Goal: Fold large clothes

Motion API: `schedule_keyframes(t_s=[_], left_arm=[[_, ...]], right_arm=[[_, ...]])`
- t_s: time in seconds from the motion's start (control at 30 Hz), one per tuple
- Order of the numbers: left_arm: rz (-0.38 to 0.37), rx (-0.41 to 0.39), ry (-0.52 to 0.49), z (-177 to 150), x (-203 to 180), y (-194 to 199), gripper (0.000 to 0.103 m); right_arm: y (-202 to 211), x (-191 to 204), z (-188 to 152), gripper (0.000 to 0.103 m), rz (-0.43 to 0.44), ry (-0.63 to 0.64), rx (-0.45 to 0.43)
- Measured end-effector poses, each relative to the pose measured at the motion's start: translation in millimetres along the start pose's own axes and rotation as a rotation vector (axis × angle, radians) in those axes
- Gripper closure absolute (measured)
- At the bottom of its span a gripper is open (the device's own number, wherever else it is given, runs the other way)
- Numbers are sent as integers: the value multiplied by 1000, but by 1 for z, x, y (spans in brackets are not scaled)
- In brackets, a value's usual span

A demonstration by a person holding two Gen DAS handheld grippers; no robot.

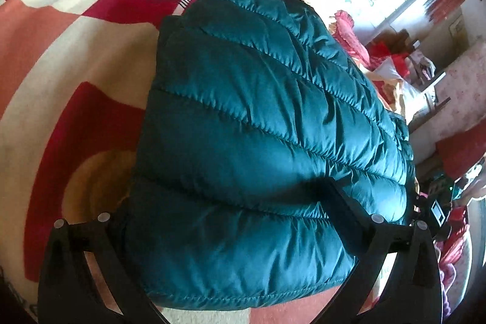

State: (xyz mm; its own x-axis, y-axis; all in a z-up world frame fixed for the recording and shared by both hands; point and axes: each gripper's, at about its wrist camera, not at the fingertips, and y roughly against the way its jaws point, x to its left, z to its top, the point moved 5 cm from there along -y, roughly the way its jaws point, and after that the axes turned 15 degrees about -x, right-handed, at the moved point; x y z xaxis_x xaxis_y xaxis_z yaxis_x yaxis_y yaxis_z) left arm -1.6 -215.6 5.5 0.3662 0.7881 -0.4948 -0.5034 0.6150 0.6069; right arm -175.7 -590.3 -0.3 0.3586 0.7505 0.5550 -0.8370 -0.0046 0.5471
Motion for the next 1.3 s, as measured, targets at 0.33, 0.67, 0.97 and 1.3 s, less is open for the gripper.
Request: schedule_keyframes(t_s=[0.33, 0.67, 0.97, 1.3], left_arm=[[29, -60, -39, -3, -20, 12, 30], [-69, -59, -86, -3, -35, 70, 65], [-103, 23, -131, -66, -33, 141, 65], [-34, 44, -208, -118, -27, 179, 59]], right_arm=[[11, 30, -4, 37, -67, 53, -67], [59, 78, -8, 60, 7, 103, -66], [127, 80, -57, 60, 114, 65, 21], [156, 28, -91, 28, -66, 84, 69]])
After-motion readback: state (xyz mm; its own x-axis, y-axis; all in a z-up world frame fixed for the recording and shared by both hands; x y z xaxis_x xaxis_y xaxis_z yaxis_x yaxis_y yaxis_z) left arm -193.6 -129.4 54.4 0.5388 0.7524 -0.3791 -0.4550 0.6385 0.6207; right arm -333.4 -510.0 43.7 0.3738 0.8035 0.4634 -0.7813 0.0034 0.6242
